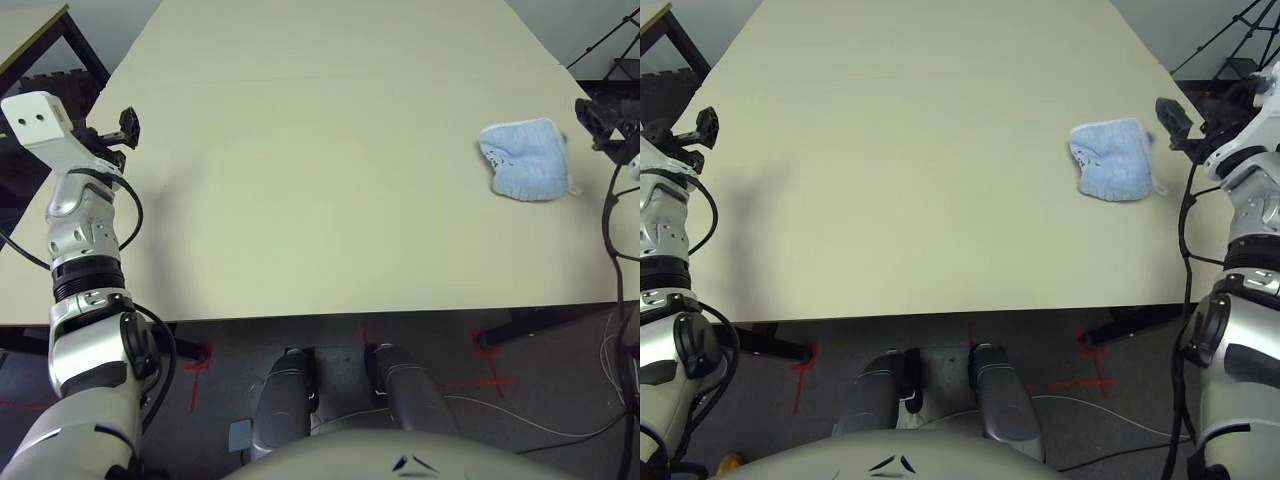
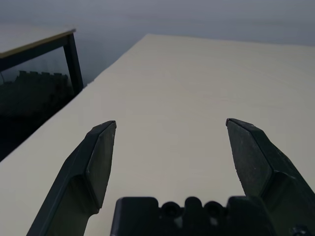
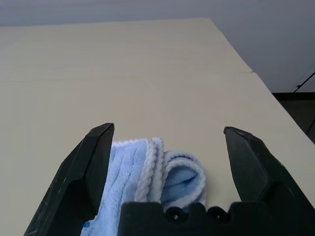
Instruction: Wipe the water off the table with a rag.
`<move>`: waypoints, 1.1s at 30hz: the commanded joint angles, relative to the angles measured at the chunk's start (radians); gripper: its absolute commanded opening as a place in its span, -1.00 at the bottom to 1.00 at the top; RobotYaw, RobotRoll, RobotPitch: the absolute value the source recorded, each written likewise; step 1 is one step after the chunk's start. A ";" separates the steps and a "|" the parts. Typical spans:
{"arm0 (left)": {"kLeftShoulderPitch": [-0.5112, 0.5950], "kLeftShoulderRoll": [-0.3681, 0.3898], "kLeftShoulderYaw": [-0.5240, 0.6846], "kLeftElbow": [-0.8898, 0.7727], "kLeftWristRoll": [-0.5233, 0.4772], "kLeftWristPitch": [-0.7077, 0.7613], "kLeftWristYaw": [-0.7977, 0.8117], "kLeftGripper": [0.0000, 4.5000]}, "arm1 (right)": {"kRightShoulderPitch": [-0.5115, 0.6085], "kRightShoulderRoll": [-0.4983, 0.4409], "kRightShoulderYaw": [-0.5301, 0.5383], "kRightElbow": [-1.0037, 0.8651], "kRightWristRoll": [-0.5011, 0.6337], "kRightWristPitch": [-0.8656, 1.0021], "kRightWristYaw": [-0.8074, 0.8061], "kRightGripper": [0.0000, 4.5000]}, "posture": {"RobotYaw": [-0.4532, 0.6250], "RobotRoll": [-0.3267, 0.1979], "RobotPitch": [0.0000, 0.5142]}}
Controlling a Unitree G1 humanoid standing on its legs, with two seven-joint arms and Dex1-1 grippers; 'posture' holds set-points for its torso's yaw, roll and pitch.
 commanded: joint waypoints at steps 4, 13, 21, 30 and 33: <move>-0.031 -0.002 -0.021 0.072 0.015 -0.030 -0.006 1.00 | 0.014 0.003 -0.010 0.013 0.015 -0.031 -0.019 0.98 | -0.40 0.25 -0.21; -0.037 0.008 -0.028 0.117 0.015 -0.055 -0.020 1.00 | 0.008 0.017 -0.009 0.052 0.017 -0.066 -0.047 0.98 | -0.40 0.25 -0.22; -0.044 0.012 -0.028 0.147 0.016 -0.072 -0.022 1.00 | 0.001 0.025 -0.004 0.070 0.017 -0.089 -0.054 0.98 | -0.43 0.25 -0.26; -0.059 0.010 -0.026 0.172 0.017 -0.089 -0.018 1.00 | -0.003 0.028 -0.002 0.068 0.021 -0.091 -0.049 0.98 | -0.45 0.25 -0.30; -0.065 0.009 -0.026 0.177 0.018 -0.091 -0.016 1.00 | -0.003 0.028 -0.002 0.067 0.021 -0.090 -0.048 0.98 | -0.45 0.25 -0.30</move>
